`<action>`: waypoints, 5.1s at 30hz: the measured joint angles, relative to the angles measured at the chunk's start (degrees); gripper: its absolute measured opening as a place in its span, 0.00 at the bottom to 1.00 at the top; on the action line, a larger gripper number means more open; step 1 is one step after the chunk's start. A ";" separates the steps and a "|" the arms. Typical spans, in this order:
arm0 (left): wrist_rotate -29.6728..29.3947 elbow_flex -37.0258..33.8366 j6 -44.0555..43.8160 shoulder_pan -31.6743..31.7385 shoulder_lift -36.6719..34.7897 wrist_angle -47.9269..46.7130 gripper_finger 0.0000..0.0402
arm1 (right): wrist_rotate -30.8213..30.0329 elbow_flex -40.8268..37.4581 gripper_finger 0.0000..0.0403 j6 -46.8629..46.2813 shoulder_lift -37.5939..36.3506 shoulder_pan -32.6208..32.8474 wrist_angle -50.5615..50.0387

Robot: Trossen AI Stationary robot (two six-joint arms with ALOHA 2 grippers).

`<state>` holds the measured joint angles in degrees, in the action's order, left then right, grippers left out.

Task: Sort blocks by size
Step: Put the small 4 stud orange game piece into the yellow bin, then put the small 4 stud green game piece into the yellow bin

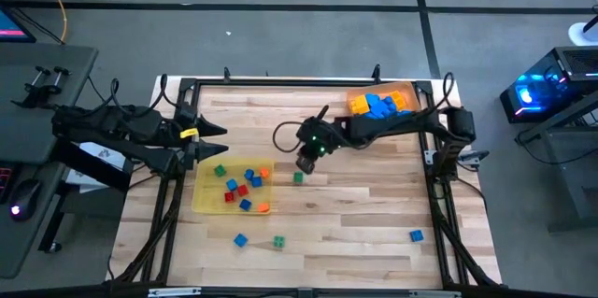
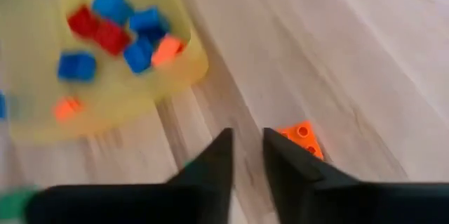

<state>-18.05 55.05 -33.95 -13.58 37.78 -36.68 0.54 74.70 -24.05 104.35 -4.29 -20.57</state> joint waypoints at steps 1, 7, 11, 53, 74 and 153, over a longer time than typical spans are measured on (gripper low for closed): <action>-0.01 0.00 0.00 0.00 0.00 0.01 0.77 | -0.01 0.00 0.22 2.68 0.61 0.03 -0.05; 0.07 0.00 -0.33 0.00 0.11 -0.01 0.77 | -2.71 -0.09 0.61 13.16 4.97 0.17 1.12; 0.10 0.00 -0.48 0.00 0.09 0.01 0.77 | -8.71 -0.13 0.77 18.67 7.18 0.13 1.62; -0.52 0.00 -1.38 -0.02 0.10 -0.63 0.77 | -5.51 24.89 0.34 10.93 19.72 7.91 20.17; -0.54 0.00 -1.37 -0.01 0.09 -0.36 0.77 | -3.06 57.38 0.76 22.22 27.77 9.33 -30.18; -0.60 0.00 -0.92 0.04 0.09 0.49 0.77 | -7.42 -0.85 0.77 13.61 14.19 9.89 9.02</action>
<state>-18.65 55.05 -34.87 -13.54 37.87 -36.19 -6.87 73.84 -10.44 118.54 5.61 -11.55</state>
